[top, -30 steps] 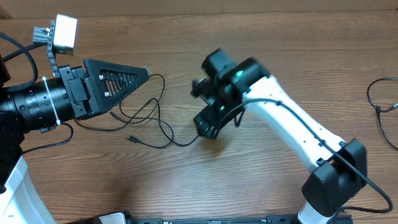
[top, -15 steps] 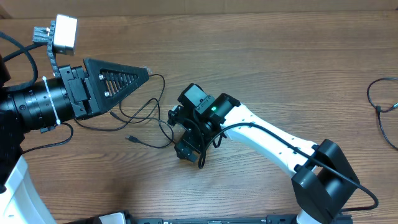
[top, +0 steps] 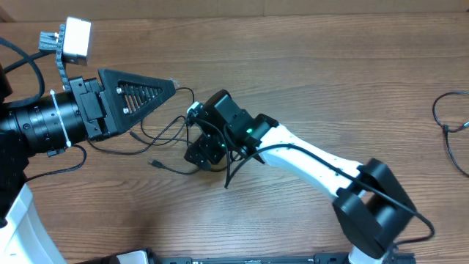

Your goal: Untangle cables

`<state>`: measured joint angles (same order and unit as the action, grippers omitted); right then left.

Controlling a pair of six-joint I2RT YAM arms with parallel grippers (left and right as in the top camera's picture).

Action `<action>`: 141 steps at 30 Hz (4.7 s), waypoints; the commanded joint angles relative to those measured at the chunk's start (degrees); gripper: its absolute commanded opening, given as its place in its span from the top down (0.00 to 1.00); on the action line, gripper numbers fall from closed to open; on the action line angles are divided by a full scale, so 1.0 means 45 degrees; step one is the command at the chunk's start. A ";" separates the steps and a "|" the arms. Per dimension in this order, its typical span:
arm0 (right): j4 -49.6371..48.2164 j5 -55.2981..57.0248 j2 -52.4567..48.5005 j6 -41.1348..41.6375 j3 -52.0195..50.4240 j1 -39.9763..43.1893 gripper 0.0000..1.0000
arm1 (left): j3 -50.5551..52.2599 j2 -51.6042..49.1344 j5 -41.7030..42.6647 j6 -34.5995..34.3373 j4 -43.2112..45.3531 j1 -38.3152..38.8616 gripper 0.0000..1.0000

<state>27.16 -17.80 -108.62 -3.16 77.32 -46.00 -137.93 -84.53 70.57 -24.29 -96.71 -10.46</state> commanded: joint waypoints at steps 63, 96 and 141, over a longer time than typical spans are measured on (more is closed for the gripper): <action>0.6368 0.2739 0.0767 0.0578 0.4634 0.0797 0.34 | -0.0015 0.0073 -0.0568 0.0121 -0.0019 0.0092 0.27; 0.4784 0.0359 -0.2467 -0.1073 0.4600 0.3954 0.26 | -0.0015 0.0073 -0.1443 0.0107 -0.0019 0.0092 0.25; 0.8568 0.6110 0.1972 0.0364 1.5499 0.4571 0.96 | -0.0015 0.0063 -0.2861 0.0267 -0.0019 0.0092 0.18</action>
<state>66.11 -1.63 -101.60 -1.72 142.39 -26.22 -137.93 -84.53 58.35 -24.84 -96.73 -10.46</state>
